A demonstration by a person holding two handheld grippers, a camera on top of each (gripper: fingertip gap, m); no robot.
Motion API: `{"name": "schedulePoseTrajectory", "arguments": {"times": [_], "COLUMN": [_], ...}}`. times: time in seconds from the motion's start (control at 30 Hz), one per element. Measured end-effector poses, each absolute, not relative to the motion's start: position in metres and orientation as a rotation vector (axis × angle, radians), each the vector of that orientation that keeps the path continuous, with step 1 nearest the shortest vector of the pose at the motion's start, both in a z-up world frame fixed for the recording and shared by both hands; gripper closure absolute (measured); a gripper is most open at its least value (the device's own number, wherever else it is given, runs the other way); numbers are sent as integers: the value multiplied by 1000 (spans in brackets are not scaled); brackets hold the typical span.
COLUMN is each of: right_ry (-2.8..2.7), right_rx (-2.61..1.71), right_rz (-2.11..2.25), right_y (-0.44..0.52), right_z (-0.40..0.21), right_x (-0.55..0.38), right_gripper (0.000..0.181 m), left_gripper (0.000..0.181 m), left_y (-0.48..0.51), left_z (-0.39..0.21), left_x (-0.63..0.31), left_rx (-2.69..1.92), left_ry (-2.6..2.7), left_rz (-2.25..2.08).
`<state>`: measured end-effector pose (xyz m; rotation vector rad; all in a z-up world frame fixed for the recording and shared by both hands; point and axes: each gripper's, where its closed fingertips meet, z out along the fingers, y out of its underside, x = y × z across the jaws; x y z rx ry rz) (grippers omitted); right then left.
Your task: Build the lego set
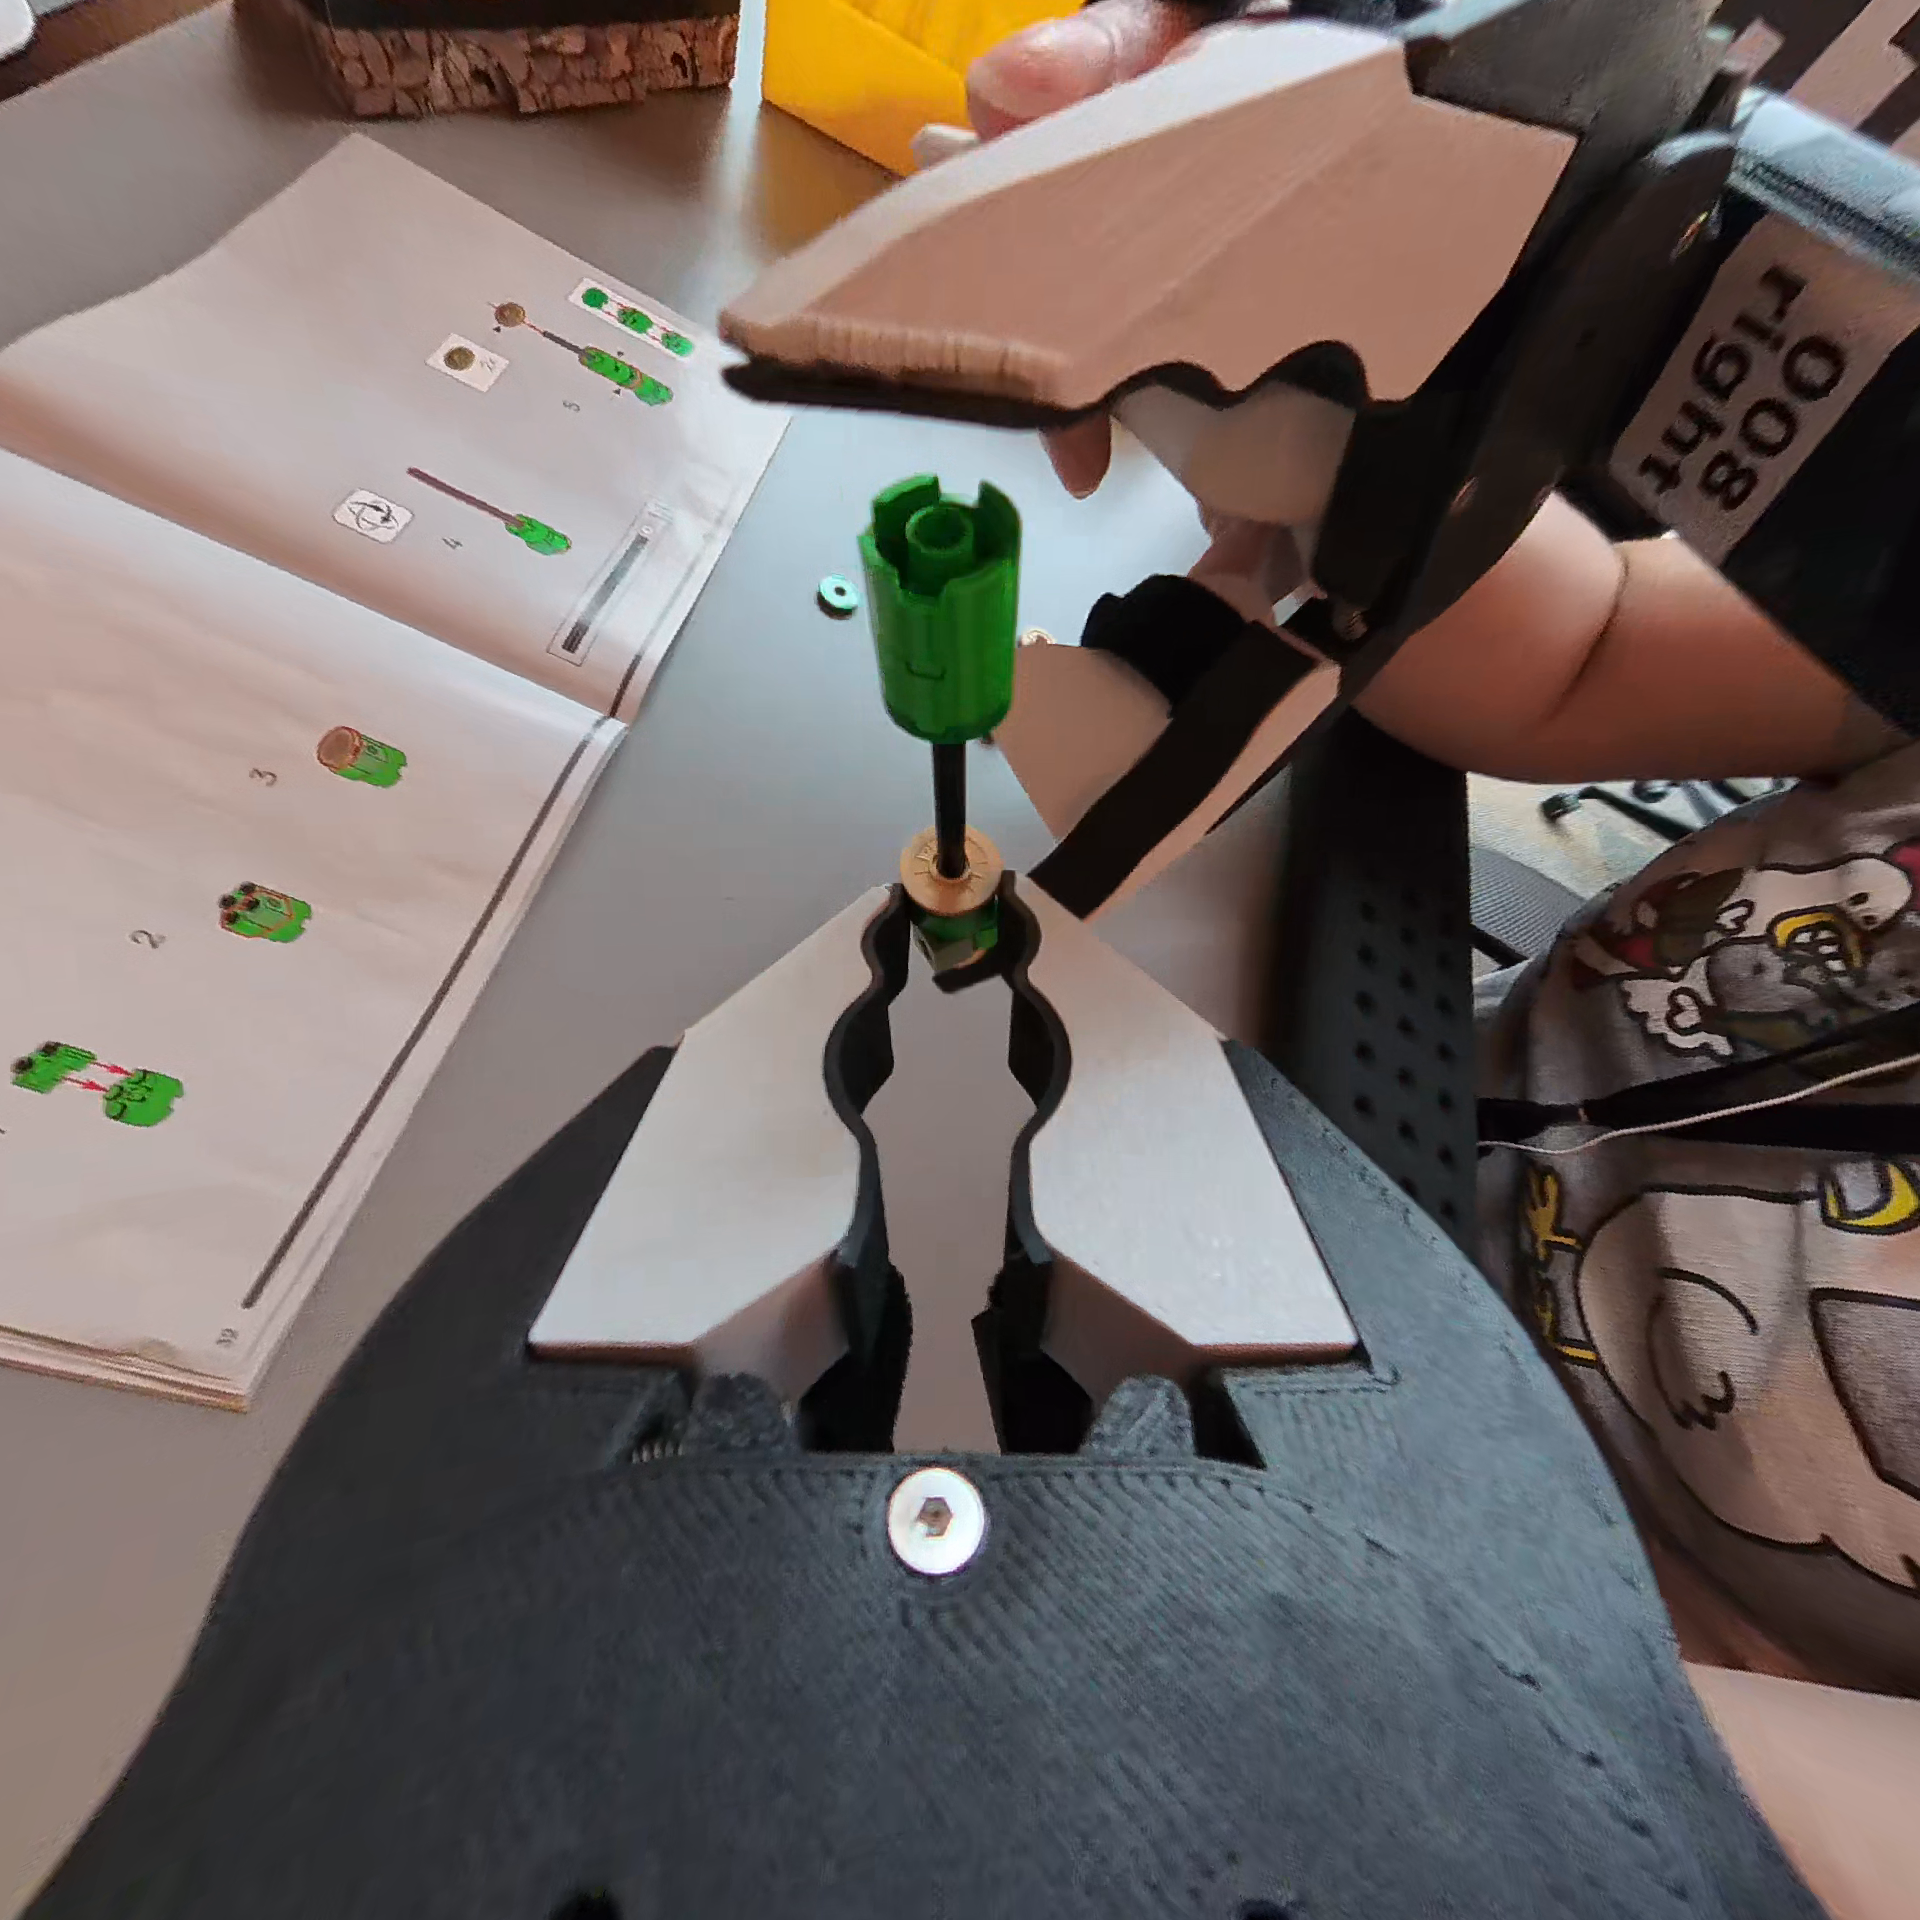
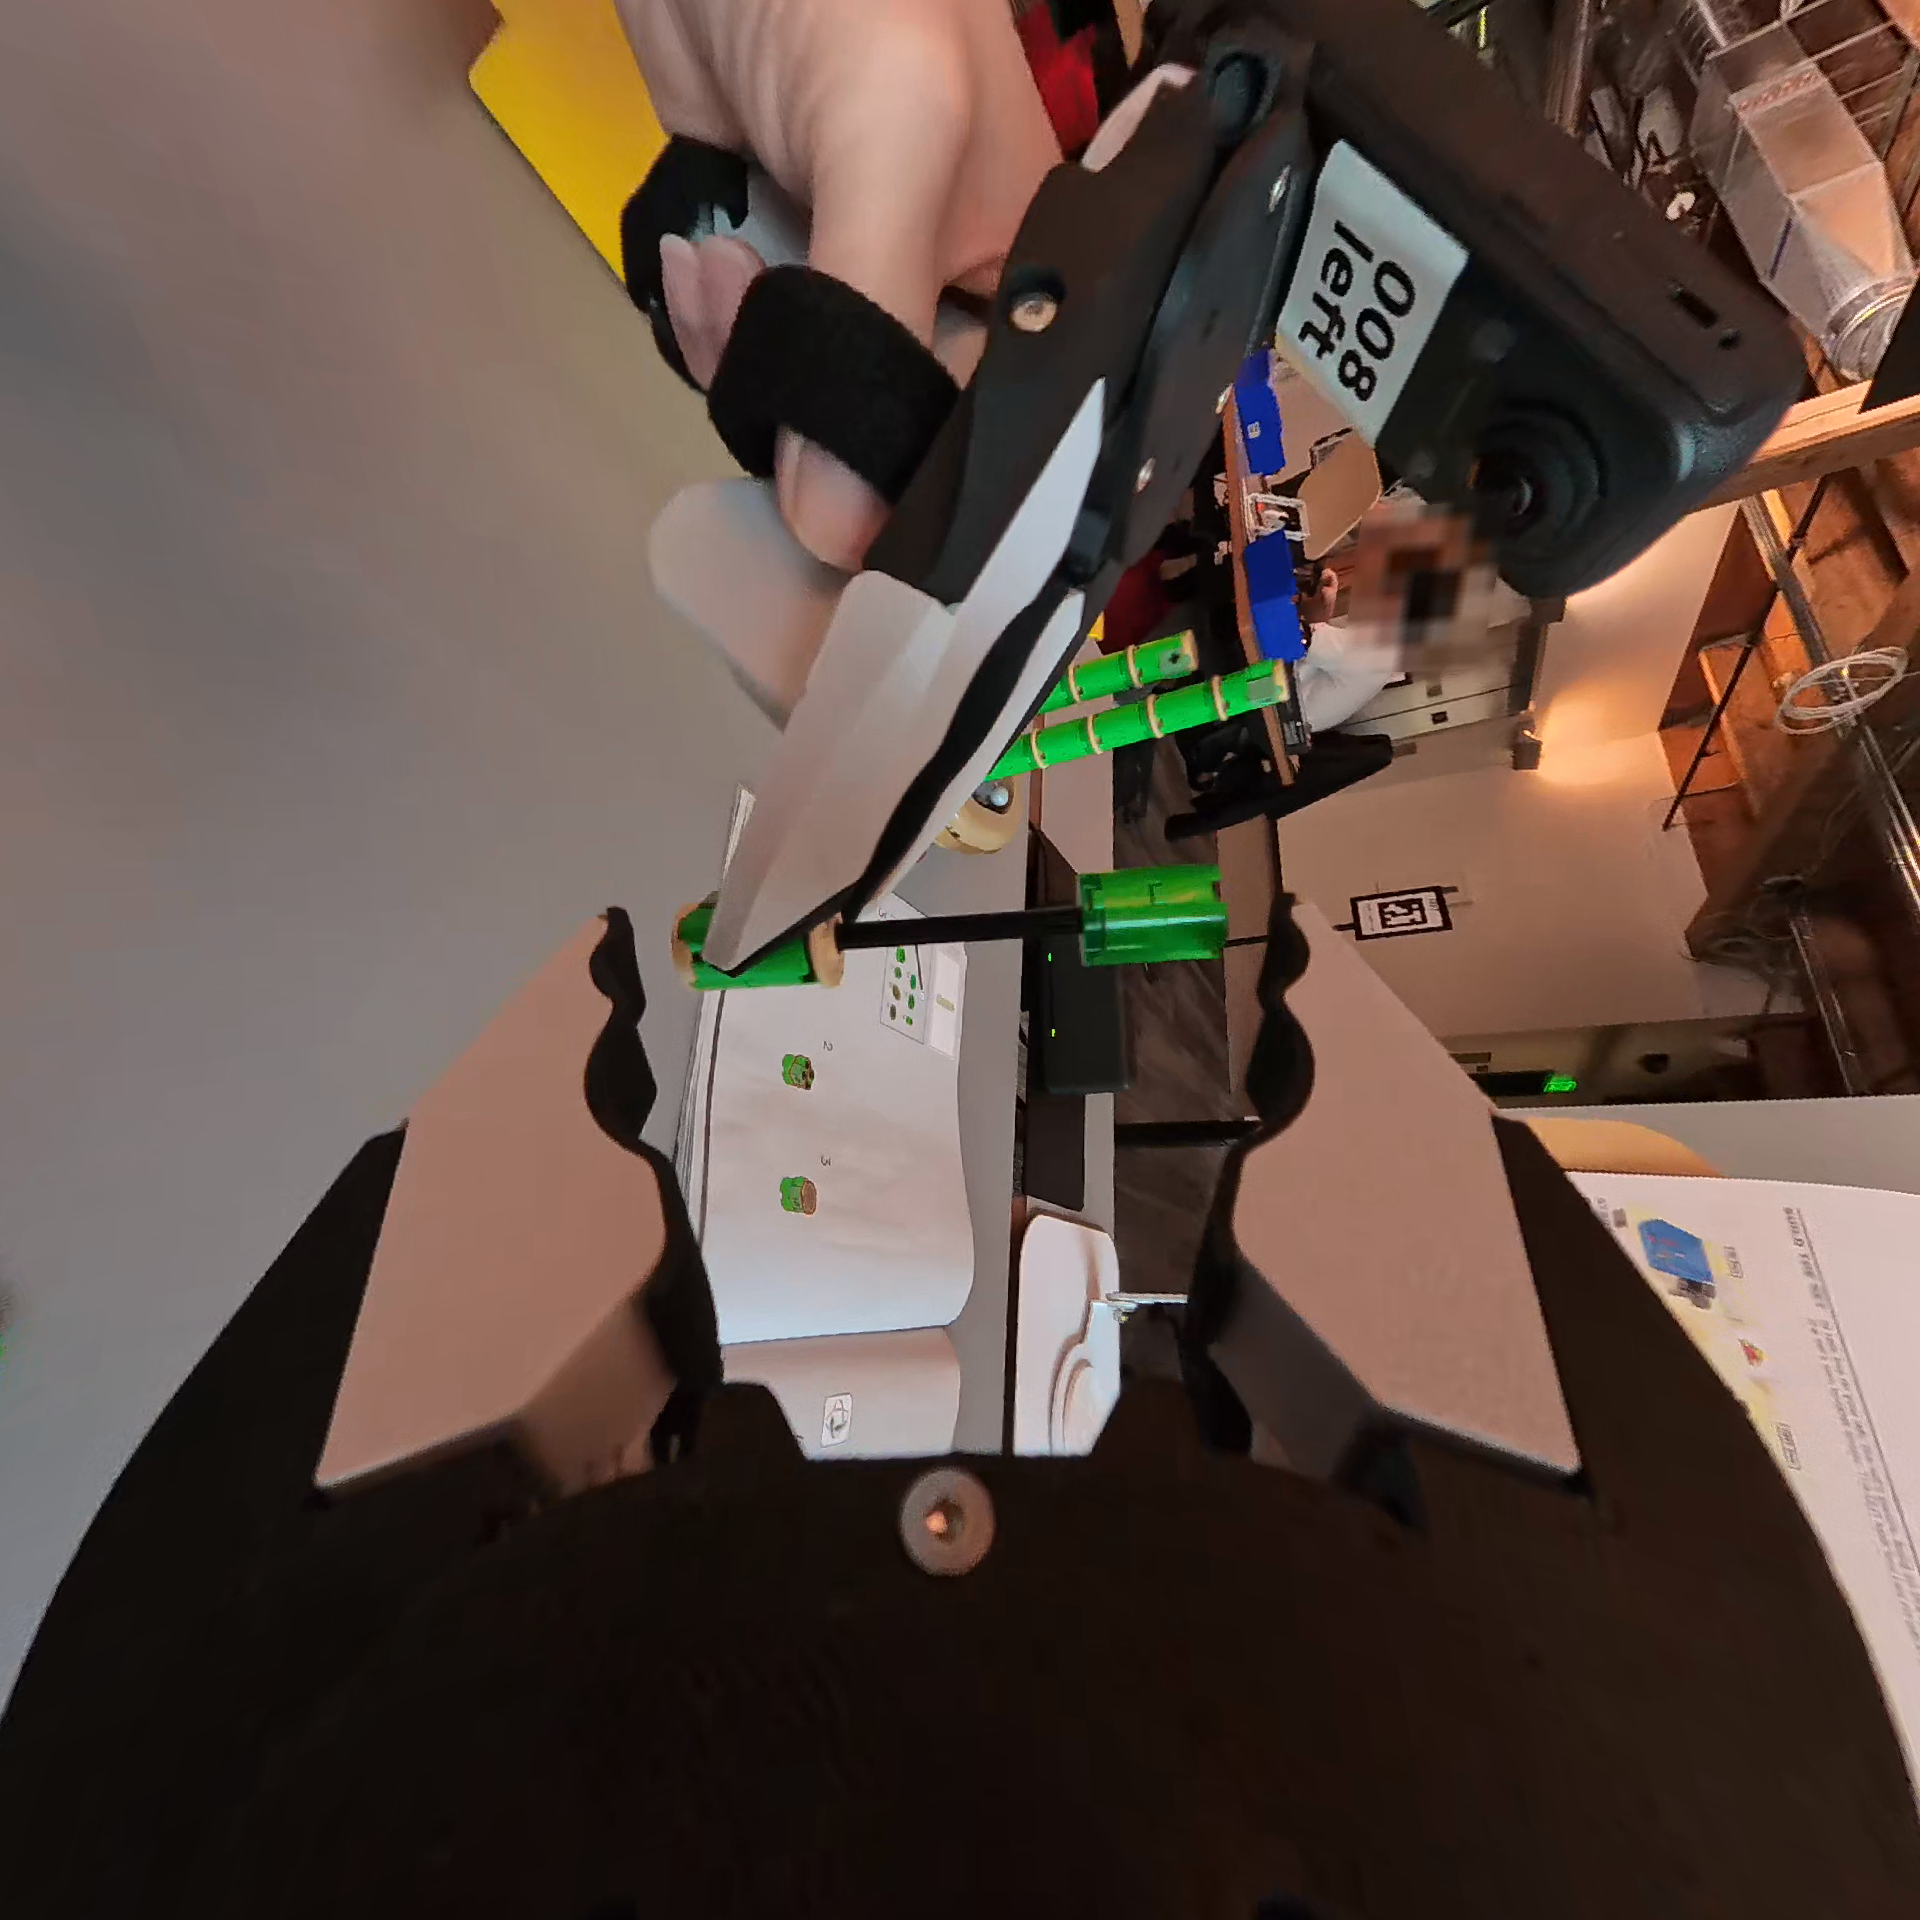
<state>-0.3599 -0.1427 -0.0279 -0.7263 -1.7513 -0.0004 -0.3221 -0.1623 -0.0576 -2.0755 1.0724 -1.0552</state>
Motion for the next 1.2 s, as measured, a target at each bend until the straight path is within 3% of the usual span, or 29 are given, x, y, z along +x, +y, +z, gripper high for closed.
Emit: {"name": "schedulePoseTrajectory", "arguments": {"times": [1.2], "right_ry": [-1835], "right_rx": [-815], "right_rz": [56], "right_y": [-139], "right_z": [-54], "right_x": [-355], "right_gripper": [79], "left_gripper": [166], "left_y": [-165], "left_z": [-72], "left_x": [-316], "left_rx": [-2190], "left_ry": [1030], "left_rz": [-1164]}}
